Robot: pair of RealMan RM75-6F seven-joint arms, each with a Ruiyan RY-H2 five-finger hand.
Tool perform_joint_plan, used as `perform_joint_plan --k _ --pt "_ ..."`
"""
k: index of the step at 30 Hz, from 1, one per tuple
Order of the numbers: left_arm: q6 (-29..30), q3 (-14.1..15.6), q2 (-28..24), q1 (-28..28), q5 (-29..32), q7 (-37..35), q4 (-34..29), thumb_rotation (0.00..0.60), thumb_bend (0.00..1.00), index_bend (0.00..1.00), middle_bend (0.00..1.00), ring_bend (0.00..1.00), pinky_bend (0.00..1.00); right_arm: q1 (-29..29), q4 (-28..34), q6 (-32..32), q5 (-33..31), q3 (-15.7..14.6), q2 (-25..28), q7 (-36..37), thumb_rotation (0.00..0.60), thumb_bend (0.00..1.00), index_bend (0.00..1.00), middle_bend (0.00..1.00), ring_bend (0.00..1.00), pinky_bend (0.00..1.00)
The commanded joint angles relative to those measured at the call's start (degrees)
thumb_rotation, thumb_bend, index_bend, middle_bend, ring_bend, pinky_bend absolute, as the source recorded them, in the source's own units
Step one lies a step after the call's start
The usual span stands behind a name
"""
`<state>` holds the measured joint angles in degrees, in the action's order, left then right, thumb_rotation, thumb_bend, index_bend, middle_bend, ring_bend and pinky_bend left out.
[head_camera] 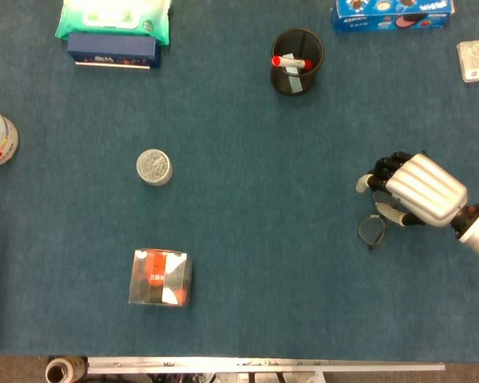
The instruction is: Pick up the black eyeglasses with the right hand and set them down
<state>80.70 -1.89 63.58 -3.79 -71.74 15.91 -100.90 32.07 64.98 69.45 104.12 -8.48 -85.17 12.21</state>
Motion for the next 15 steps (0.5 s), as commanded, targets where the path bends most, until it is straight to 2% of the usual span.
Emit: perform_joint_plan --k 1,15 --pt "-0.03 0.10 -0.06 0.09 -0.06 -0.17 0.08 0.600 0.27 0.31 0.33 0.30 0.38 0.02 -1.45 -0.01 -0.23 0.11 -1.09 0.91 0.600 0.35 0.40 0.50 0.35 0.40" --pt "-0.39 0.29 -0.05 0.27 -0.07 -0.99 0.64 0.600 0.27 0.31 0.33 0.30 0.40 -0.11 -6.96 -0.61 -1.09 -0.38 -4.35 4.51 0.600 0.36 0.40 0.50 0.35 0.40"
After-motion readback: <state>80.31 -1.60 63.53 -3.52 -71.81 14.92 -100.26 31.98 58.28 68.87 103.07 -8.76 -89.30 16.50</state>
